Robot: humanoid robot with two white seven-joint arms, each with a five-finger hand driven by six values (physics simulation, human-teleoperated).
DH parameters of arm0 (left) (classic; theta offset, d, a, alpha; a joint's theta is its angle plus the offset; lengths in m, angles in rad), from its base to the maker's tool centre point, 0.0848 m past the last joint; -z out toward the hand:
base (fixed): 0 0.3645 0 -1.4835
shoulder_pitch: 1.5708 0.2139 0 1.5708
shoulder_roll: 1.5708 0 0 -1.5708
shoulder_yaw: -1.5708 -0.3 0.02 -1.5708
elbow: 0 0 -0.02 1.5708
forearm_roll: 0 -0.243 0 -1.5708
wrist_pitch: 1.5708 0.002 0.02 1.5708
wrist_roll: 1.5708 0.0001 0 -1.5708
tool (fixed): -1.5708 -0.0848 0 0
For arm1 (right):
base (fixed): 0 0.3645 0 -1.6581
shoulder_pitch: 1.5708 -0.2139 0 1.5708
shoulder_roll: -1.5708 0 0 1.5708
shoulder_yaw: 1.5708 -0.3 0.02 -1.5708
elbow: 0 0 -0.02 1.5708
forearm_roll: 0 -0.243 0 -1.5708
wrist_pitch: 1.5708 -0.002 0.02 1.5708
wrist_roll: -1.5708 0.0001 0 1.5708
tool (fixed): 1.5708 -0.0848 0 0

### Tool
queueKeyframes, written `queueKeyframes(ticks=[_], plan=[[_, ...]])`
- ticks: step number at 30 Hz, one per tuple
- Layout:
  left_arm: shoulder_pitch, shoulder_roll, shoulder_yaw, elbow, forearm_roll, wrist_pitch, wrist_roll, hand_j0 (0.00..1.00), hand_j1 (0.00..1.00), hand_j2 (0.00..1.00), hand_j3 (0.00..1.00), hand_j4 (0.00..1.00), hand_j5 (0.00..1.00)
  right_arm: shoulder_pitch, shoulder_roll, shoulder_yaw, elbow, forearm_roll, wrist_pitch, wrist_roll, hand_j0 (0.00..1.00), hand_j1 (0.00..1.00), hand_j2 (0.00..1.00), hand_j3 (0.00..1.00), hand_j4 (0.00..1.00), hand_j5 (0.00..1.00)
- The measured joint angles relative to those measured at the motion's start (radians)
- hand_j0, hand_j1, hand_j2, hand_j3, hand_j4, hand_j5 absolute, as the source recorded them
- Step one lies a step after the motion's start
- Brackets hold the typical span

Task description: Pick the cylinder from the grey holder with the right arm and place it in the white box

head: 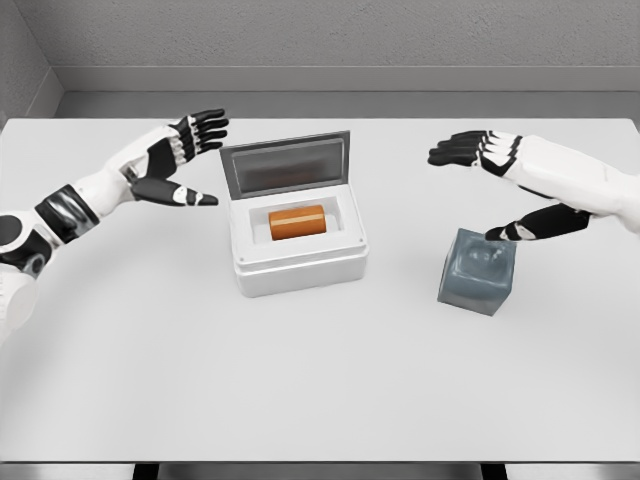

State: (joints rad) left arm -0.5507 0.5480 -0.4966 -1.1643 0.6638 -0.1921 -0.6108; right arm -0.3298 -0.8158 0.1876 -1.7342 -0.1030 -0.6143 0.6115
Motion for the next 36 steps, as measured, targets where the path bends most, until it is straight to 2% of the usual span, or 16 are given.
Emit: queueKeyframes(ticks=[5, 13, 19, 24, 29, 36], plan=[[0.02, 0.004, -0.001, -0.041, 0.001, -0.003, 0.0, 1.0, 1.0, 1.0, 1.0, 1.0, 1.0, 0.003, 0.061, -0.036, 0.002, -0.001, 0.0, 0.0, 1.0, 1.0, 1.0, 1.0, 1.0, 1.0], [0.038, 0.012, 0.002, -0.089, 0.002, -0.005, 0.0, 1.0, 1.0, 1.0, 1.0, 1.0, 1.0, 0.012, 0.08, -0.044, 0.004, 0.0, 0.0, 0.0, 1.0, 1.0, 1.0, 1.0, 1.0, 1.0], [0.086, 0.041, 0.009, -0.144, 0.002, -0.006, 0.0, 1.0, 1.0, 1.0, 1.0, 1.0, 1.0, 0.011, 0.083, -0.045, 0.007, 0.002, 0.0, 0.0, 1.0, 1.0, 1.0, 1.0, 1.0, 1.0], [0.113, 0.057, 0.032, -0.174, 0.003, -0.006, 0.0, 1.0, 1.0, 1.0, 1.0, 1.0, 1.0, 0.011, 0.085, -0.045, 0.003, 0.002, 0.0, 0.0, 1.0, 1.0, 1.0, 1.0, 1.0, 1.0], [0.181, 0.089, 0.066, -0.243, 0.006, -0.006, 0.0, 1.0, 1.0, 1.0, 1.0, 1.0, 1.0, 0.011, 0.086, -0.045, 0.002, 0.002, 0.0, 0.0, 1.0, 1.0, 1.0, 1.0, 1.0, 1.0], [0.198, 0.105, 0.12, -0.289, 0.003, -0.006, 0.0, 1.0, 1.0, 1.0, 1.0, 1.0, 1.0, 0.011, 0.085, -0.045, 0.003, 0.002, 0.0, 0.0, 1.0, 1.0, 1.0, 1.0, 1.0, 1.0]])
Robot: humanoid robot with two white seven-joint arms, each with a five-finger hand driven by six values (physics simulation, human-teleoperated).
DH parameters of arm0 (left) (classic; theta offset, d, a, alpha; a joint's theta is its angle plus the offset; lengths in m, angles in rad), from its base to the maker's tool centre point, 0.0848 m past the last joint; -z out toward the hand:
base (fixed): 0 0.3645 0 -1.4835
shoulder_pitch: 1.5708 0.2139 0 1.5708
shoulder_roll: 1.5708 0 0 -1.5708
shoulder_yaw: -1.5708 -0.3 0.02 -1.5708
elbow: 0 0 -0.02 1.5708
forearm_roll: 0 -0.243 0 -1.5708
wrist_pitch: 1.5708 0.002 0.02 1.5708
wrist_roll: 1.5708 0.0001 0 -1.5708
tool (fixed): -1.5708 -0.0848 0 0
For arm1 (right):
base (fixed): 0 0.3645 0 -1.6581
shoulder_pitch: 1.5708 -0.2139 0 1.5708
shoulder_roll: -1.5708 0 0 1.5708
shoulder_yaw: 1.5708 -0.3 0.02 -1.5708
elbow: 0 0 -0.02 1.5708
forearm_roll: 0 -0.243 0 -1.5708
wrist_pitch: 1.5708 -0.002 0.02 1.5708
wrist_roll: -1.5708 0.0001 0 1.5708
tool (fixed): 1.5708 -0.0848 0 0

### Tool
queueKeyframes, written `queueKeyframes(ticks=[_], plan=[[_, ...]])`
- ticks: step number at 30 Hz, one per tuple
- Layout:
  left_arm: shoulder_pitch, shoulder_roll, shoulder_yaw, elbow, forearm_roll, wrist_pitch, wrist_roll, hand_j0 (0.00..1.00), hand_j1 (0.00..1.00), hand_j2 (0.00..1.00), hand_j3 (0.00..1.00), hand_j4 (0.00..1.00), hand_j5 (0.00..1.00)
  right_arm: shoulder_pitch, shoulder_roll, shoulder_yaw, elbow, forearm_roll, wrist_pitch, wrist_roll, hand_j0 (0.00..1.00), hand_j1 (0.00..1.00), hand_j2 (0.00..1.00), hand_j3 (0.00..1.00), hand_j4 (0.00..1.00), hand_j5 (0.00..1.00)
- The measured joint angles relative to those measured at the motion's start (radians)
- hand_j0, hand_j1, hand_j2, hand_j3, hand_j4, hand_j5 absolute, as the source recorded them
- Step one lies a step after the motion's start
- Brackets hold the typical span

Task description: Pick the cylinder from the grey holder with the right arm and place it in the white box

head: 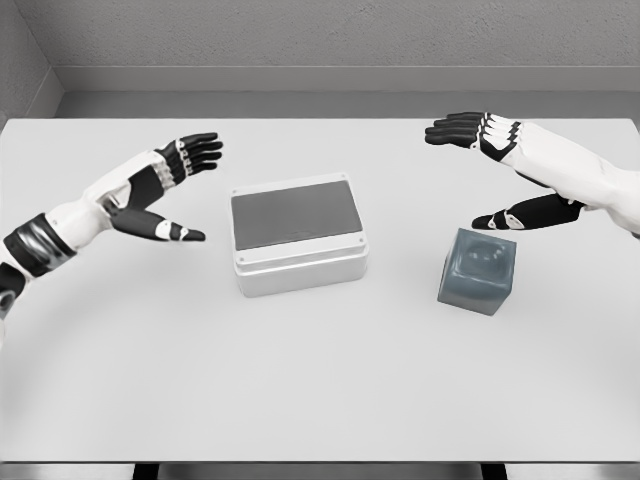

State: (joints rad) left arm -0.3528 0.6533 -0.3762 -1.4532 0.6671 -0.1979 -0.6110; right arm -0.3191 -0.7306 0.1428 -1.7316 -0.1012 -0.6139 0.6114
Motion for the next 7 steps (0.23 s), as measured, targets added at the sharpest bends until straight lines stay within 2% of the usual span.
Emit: queueKeyframes(ticks=[3, 7], plan=[[0.002, 0.026, 0.037, 0.012, 0.0, 0.001, 0.0, 1.0, 1.0, 1.0, 1.0, 1.0, 1.0, 0.0, 0.0, 0.0, 0.0, 0.0, 0.0, 0.0, 1.0, 1.0, 1.0, 1.0, 1.0, 1.0], [0.003, 0.075, 0.108, 0.082, 0.0, 0.001, 0.0, 1.0, 1.0, 1.0, 1.0, 1.0, 1.0, 0.0, 0.0, 0.0, 0.0, 0.0, 0.0, 0.0, 1.0, 1.0, 1.0, 1.0, 1.0, 1.0]])
